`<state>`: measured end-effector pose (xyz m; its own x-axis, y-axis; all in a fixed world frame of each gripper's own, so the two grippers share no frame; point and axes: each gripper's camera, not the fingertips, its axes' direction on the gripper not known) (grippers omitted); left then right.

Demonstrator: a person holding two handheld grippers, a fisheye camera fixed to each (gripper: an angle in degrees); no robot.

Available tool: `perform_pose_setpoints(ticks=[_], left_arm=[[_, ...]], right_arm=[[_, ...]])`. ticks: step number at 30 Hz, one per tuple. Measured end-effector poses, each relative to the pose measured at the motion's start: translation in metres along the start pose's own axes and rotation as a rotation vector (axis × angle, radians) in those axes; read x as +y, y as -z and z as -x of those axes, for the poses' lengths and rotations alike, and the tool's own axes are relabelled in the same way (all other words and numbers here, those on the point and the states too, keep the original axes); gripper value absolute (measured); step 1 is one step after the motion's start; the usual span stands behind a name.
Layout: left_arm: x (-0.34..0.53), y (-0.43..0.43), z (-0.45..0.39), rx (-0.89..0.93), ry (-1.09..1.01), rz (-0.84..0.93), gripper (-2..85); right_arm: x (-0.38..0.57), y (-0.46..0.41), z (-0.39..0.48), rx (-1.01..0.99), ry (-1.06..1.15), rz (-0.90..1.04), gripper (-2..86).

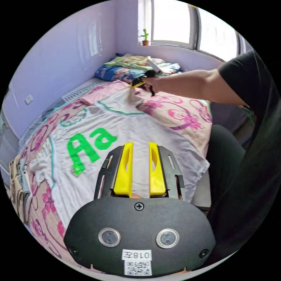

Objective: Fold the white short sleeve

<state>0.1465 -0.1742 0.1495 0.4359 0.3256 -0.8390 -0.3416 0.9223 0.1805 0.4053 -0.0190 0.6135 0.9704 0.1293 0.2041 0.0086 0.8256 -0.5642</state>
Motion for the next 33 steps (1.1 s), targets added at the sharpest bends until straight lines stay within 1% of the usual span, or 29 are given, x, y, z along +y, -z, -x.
perform_pose_setpoints(ticks=[2,5,6,8,11,15,17,20,25,27,31,33], left_arm=[[-0.013,-0.011,-0.039,0.035,-0.064,0.015,8.7],[-0.032,-0.035,-0.089,0.122,-0.106,0.105,9.9],[-0.037,-0.042,-0.107,0.113,-0.118,0.136,10.4],[-0.044,-0.050,-0.132,0.065,-0.139,0.186,11.0],[-0.055,-0.054,-0.162,0.064,-0.144,0.229,11.1],[-0.061,-0.070,-0.209,0.022,-0.264,0.278,10.0],[-0.066,-0.084,-0.218,0.015,-0.272,0.308,10.1],[-0.070,-0.110,-0.225,0.032,-0.243,0.370,10.4],[-0.074,-0.110,-0.236,0.000,-0.217,0.338,10.3],[-0.071,-0.104,-0.239,-0.048,-0.216,0.304,9.7],[-0.065,-0.122,-0.243,-0.054,-0.235,0.350,9.6],[-0.062,-0.132,-0.249,-0.088,-0.266,0.354,9.6]], right_arm=[[-0.005,0.002,-0.036,-0.109,-0.081,0.002,1.5],[-0.006,0.010,-0.063,-0.144,-0.112,-0.008,3.4],[-0.006,0.013,-0.067,-0.147,-0.116,-0.012,4.0],[-0.005,0.021,-0.089,-0.223,-0.142,0.008,8.7],[0.001,0.039,-0.110,-0.286,-0.132,-0.008,9.6],[0.015,0.064,-0.127,-0.329,-0.110,-0.047,8.6],[0.027,0.078,-0.134,-0.369,-0.102,-0.073,7.9],[0.040,0.096,-0.135,-0.370,-0.064,-0.089,7.3],[0.049,0.124,-0.128,-0.353,0.014,-0.115,6.0],[0.049,0.134,-0.123,-0.357,0.045,-0.129,5.6],[0.045,0.150,-0.108,-0.356,0.099,-0.161,4.4],[0.042,0.152,-0.100,-0.352,0.115,-0.163,3.9]])
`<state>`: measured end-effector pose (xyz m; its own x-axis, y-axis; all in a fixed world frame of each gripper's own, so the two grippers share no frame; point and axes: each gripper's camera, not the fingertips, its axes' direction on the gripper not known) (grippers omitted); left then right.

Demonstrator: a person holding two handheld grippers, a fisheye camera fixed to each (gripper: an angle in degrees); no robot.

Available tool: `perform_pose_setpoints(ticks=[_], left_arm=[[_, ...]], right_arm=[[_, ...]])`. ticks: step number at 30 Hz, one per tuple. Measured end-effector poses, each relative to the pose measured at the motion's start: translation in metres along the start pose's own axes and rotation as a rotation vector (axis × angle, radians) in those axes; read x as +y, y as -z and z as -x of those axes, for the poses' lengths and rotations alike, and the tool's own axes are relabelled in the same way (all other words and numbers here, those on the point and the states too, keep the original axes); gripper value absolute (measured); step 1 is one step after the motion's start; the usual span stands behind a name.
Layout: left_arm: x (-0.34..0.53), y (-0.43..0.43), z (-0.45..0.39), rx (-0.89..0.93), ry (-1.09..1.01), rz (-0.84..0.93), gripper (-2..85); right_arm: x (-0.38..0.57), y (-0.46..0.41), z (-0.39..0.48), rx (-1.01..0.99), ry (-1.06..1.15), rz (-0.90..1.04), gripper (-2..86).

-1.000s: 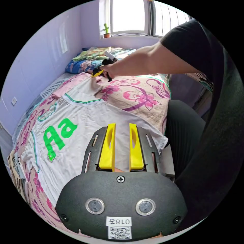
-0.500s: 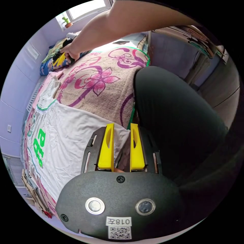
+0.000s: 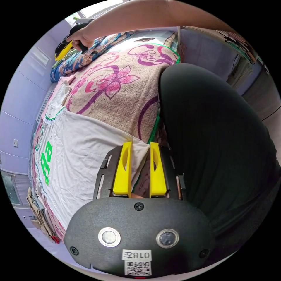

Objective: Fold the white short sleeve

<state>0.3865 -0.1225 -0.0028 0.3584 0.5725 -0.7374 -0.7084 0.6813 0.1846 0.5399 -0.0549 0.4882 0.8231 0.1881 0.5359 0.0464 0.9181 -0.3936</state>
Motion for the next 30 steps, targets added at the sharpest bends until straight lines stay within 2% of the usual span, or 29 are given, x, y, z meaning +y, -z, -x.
perform_pose_setpoints(ticks=[3,7,10,18,21,26,30], left_arm=[[0.003,-0.009,-0.001,-0.058,0.007,-0.008,6.8],[0.012,-0.017,0.013,-0.010,0.054,-0.038,3.7],[0.025,-0.019,0.033,0.088,0.122,-0.089,2.4],[0.086,-0.058,0.128,0.624,0.465,-0.270,1.6],[0.101,-0.075,0.146,0.702,0.498,-0.302,1.3],[0.116,-0.090,0.165,0.794,0.466,-0.370,1.1],[0.131,-0.108,0.178,0.819,0.470,-0.395,1.4]], right_arm=[[-0.006,-0.003,0.012,0.008,0.025,0.010,3.0],[-0.018,-0.009,0.025,0.027,0.040,0.026,2.3],[-0.029,-0.015,0.034,0.049,0.051,0.040,2.2],[-0.056,-0.082,0.049,0.248,0.086,0.264,7.2],[-0.062,-0.120,0.043,0.339,0.032,0.364,8.9],[-0.075,-0.155,0.027,0.216,-0.158,0.343,10.2],[-0.076,-0.180,0.044,0.300,-0.127,0.399,9.3]])
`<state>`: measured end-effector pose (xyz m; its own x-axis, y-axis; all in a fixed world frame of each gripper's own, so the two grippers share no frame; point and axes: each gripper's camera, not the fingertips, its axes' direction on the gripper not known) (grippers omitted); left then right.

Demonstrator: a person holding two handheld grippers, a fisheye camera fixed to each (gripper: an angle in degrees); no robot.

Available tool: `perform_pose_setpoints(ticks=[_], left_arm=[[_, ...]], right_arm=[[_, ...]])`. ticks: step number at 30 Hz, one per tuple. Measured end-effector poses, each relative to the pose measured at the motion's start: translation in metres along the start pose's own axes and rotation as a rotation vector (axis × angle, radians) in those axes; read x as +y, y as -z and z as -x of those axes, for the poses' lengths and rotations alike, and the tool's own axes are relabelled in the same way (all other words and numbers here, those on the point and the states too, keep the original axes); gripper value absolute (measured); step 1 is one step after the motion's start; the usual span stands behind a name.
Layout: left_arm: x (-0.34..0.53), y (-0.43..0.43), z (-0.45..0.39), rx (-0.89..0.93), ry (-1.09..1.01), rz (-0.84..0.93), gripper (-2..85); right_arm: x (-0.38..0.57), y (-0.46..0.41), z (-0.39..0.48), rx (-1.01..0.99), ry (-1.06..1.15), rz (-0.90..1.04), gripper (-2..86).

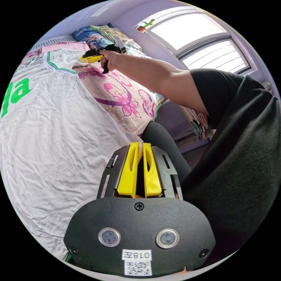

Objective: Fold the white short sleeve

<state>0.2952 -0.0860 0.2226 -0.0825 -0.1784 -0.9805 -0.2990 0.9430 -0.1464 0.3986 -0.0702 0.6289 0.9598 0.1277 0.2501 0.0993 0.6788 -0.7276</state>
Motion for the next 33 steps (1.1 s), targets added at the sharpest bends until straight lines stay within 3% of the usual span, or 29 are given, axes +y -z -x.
perform_pose_setpoints(ticks=[2,7,9,13,15,19,24,29,33], left_arm=[[0.004,0.000,0.011,0.011,0.009,-0.012,1.7],[0.015,-0.004,0.030,0.025,0.006,-0.026,1.9],[0.020,-0.005,0.036,0.025,-0.001,-0.037,1.8],[0.029,0.002,0.047,0.040,0.006,-0.093,1.7],[0.039,0.010,0.055,0.040,0.026,-0.150,1.7],[0.067,0.029,0.067,0.014,0.060,-0.245,1.7],[0.123,0.045,0.078,-0.159,0.091,-0.293,1.4],[0.145,0.023,0.106,-0.240,0.158,-0.261,1.1],[0.157,0.016,0.122,-0.194,0.198,-0.287,0.6]], right_arm=[[0.001,-0.001,0.027,0.158,0.071,-0.005,4.8],[-0.002,-0.001,0.079,0.313,0.223,0.020,1.0],[-0.006,0.003,0.081,0.263,0.168,0.024,0.5],[-0.006,0.031,0.052,-0.097,-0.202,-0.094,0.0],[-0.006,0.041,0.058,-0.179,-0.266,-0.151,0.0],[-0.031,0.052,0.145,-0.178,-0.095,-0.173,-0.1],[-0.057,0.014,0.307,-0.110,0.266,-0.034,0.0],[-0.026,-0.104,0.436,0.267,0.547,0.175,0.1],[-0.004,-0.130,0.463,0.388,0.554,0.131,0.1]])
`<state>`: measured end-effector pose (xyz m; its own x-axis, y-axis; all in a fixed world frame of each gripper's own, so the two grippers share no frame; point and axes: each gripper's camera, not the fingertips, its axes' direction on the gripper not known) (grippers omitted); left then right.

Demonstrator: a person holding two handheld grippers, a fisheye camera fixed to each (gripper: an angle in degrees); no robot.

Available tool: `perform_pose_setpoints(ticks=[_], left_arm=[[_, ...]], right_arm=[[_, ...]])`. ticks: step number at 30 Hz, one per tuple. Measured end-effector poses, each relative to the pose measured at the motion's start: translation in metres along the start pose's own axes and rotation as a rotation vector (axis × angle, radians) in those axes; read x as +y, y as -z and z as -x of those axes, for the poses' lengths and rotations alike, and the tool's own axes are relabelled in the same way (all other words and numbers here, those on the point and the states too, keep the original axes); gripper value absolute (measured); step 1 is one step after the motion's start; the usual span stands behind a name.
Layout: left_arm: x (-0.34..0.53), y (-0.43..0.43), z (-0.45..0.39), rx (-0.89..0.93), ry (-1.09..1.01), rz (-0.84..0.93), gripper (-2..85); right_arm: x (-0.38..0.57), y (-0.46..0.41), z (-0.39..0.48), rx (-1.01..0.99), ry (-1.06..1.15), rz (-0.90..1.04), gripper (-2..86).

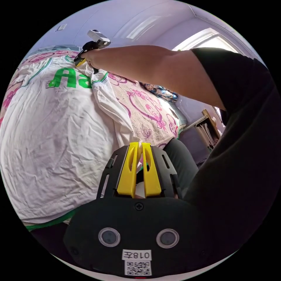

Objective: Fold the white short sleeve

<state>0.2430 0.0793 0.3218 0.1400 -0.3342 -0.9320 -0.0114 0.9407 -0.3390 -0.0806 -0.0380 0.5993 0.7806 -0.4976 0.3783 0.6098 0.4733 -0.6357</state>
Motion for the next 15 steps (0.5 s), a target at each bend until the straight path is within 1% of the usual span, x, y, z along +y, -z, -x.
perform_pose_setpoints(ticks=[4,8,9,10,11,12,14,15], left_arm=[[0.006,0.003,0.007,0.033,0.023,-0.037,0.0],[0.015,0.001,0.012,0.053,0.049,-0.076,-0.4],[0.019,-0.004,0.020,0.060,0.088,-0.064,-0.4],[0.021,-0.007,0.025,0.064,0.118,-0.056,-0.4],[0.027,-0.011,0.037,0.077,0.189,-0.049,-0.4],[0.034,-0.015,0.049,0.095,0.260,-0.056,-0.4],[0.043,-0.020,0.066,0.124,0.352,-0.059,-0.5],[0.049,-0.023,0.075,0.138,0.407,-0.062,-0.5]], right_arm=[[0.001,0.013,0.021,0.067,0.009,-0.037,0.3],[0.005,0.026,0.033,0.065,0.056,-0.065,1.2],[0.005,0.027,0.035,0.042,0.081,-0.071,1.4],[0.006,0.024,0.040,-0.029,0.137,-0.050,2.2],[0.006,0.020,0.043,-0.097,0.185,-0.007,4.0],[0.006,0.019,0.045,-0.127,0.204,0.005,5.3],[0.008,0.020,0.046,-0.274,0.258,0.037,8.1],[0.009,0.023,0.045,-0.314,0.267,0.036,8.2]])
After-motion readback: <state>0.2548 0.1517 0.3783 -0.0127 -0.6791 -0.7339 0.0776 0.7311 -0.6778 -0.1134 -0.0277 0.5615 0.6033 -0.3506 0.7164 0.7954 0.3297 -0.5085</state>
